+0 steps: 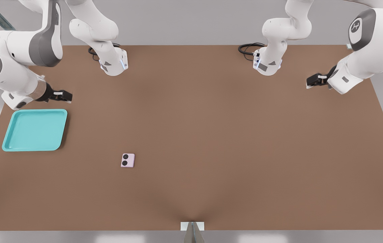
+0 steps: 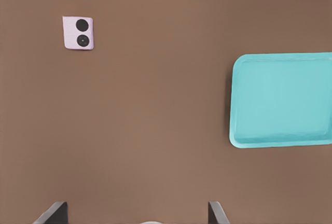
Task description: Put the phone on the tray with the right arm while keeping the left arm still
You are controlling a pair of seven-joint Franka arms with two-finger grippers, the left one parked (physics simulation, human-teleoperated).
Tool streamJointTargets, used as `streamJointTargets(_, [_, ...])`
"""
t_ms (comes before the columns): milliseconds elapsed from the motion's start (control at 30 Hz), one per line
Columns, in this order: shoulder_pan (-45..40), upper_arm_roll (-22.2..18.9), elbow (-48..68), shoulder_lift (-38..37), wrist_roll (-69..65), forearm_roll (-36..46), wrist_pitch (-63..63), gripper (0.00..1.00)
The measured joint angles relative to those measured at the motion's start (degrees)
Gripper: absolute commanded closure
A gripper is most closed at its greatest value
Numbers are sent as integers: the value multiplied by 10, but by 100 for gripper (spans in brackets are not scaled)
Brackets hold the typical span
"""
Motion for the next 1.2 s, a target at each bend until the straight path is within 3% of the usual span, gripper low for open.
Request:
streamJointTargets(100, [-10,14,3,24,-1,-1,49,0])
streamJointTargets(200, [-19,69,1,97,9,-2,109,0])
streamJointTargets(300, [48,114,-2,178,41,-26,177,0])
streamJointTargets(533, [95,121,4,354,145,-94,352,0])
streamJointTargets(833, [36,131,-91,378,249,-119,521,0])
streamJointTargets(1200, [25,123,-89,414,308,-133,583,0])
